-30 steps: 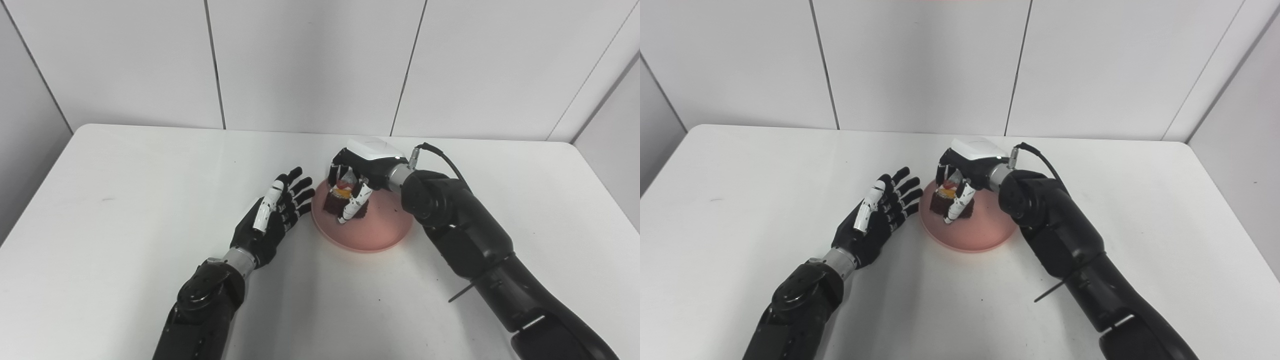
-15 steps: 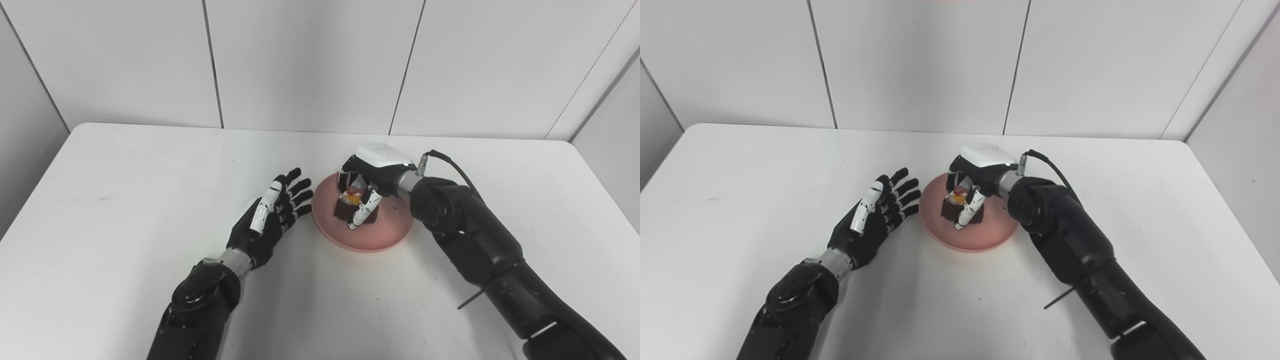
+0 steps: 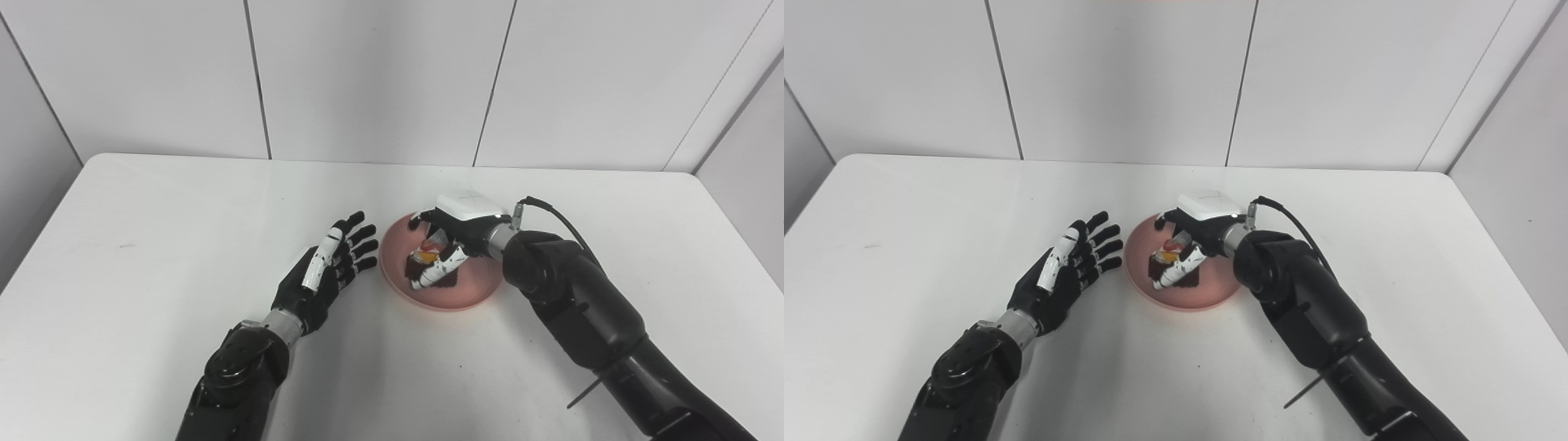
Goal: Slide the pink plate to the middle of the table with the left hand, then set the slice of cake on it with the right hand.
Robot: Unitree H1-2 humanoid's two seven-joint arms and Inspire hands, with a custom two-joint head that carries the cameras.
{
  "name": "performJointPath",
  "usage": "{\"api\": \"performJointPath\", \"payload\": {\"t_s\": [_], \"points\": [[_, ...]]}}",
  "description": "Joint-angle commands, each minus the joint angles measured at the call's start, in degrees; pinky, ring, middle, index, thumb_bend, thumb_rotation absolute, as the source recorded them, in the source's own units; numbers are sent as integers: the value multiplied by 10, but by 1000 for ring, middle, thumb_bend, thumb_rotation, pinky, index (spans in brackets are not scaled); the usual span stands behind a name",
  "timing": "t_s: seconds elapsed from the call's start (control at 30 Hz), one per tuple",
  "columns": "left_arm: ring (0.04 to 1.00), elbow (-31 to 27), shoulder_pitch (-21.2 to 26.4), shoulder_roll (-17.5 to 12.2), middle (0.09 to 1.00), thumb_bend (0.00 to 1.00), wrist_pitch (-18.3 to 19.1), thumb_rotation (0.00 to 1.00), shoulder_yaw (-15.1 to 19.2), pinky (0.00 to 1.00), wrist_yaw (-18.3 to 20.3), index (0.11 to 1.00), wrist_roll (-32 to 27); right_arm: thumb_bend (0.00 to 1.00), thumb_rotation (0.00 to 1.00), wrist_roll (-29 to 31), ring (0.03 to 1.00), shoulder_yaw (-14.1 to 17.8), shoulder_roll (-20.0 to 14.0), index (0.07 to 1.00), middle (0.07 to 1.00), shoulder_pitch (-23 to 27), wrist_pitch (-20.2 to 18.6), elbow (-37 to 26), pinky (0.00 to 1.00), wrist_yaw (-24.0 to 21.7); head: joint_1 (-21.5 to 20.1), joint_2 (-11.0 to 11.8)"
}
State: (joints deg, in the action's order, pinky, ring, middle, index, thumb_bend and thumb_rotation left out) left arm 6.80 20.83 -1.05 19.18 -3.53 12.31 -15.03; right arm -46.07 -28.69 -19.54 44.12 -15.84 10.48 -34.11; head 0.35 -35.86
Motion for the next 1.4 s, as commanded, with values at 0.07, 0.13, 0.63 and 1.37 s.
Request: {"api": "performJointPath", "payload": {"t_s": [0.07, 0.13, 0.63, 1.37], "points": [[921, 15, -26, -7, 938, 397, 39, 997, 0, 900, -13, 944, 15, 900, 932, 5, 948, 4, -8, 1000, 997, -1, -19, -35, 742, -28, -1, 0], [920, 16, -25, -8, 938, 398, 38, 997, 1, 903, -13, 944, 16, 912, 948, 4, 963, 7, -10, 1000, 999, -4, -16, -46, 759, -26, -2, 0], [934, 22, -26, -18, 943, 397, 27, 1000, -3, 921, -6, 945, 20, 870, 1000, -7, 953, 64, -26, 1000, 998, -4, -12, -193, 808, -21, -16, 6], [953, 16, -91, -25, 965, 438, -130, 984, -7, 941, -14, 962, 81, 601, 1000, 219, 999, 266, 98, 1000, 1000, -267, 221, -111, 961, 362, -52, 36]]}}
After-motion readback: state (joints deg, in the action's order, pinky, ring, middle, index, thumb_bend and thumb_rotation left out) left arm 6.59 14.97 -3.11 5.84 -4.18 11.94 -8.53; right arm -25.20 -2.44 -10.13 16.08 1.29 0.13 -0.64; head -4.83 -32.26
